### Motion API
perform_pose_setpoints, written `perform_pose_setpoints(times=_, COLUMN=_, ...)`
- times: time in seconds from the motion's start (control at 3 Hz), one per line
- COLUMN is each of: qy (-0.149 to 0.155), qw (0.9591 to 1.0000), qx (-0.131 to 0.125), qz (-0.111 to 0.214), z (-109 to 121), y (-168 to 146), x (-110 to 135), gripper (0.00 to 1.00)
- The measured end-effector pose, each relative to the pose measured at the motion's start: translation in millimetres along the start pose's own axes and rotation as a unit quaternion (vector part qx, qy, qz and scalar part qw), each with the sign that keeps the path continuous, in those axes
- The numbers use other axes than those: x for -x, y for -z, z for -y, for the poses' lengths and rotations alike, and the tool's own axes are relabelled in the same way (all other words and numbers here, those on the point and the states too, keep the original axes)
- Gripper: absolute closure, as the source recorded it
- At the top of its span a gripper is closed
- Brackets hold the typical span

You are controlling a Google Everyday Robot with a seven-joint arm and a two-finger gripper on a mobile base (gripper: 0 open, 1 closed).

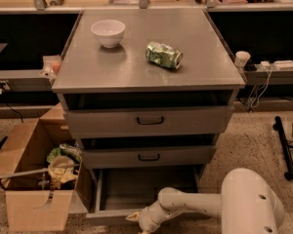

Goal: Close bottom drawer

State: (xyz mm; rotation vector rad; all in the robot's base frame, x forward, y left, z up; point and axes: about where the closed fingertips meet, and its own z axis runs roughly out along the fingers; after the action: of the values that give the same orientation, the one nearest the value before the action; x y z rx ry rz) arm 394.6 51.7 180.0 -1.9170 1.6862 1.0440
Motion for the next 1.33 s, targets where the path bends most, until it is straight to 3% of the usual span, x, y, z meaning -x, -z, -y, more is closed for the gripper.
perform_pose_setpoints(times=0.67, qy=0.005, qw=0.9976, qx=-0.051, qz=-0.047, z=31, y=-4, x=-8, gripper=0.57)
perform_pose_setpoints(times=1.33, qy=-0.009, qw=0.9943, qx=-0.092, qz=-0.052, z=46, y=-2, x=-13, gripper=1.0)
